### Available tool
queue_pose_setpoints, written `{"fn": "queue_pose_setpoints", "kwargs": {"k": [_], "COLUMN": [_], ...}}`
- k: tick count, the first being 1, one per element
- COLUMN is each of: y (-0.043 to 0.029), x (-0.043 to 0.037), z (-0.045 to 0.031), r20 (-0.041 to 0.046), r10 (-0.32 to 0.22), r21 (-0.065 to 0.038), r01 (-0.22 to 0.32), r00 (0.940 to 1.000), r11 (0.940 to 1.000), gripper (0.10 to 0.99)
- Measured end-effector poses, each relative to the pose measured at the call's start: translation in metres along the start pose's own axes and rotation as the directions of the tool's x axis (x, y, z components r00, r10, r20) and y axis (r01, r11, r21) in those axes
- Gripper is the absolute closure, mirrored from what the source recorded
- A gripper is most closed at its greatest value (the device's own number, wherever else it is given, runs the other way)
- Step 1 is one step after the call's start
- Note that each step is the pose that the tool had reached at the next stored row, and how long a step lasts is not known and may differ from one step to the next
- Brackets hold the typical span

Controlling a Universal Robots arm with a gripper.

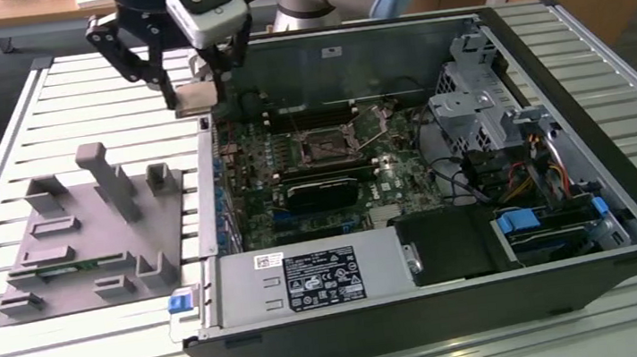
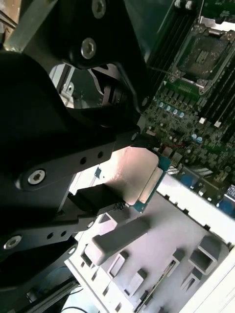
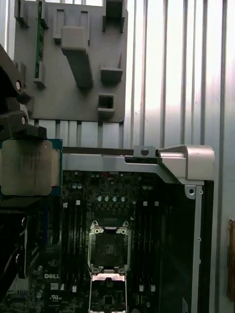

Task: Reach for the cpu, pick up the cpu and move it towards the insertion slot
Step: 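Pick up the cpu and move it towards the insertion slot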

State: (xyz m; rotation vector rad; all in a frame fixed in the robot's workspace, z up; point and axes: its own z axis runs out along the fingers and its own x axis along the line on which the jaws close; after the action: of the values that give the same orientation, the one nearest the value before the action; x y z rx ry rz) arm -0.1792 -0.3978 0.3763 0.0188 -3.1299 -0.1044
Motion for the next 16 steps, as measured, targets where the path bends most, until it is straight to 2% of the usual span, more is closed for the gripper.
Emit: {"fn": "queue_pose_setpoints", "kwargs": {"k": [4, 16], "y": [0.0027, 0.0172], "x": [-0.0159, -0.0579], "z": [0.0005, 0.0028], "r20": [-0.0001, 0.0], "r10": [0.0, 0.0], "r21": [0.0, 0.0], "r01": [0.0, 0.0], "r00": [1.0, 1.0], "r11": [1.0, 1.0], "gripper": [0.541, 0.541]}}
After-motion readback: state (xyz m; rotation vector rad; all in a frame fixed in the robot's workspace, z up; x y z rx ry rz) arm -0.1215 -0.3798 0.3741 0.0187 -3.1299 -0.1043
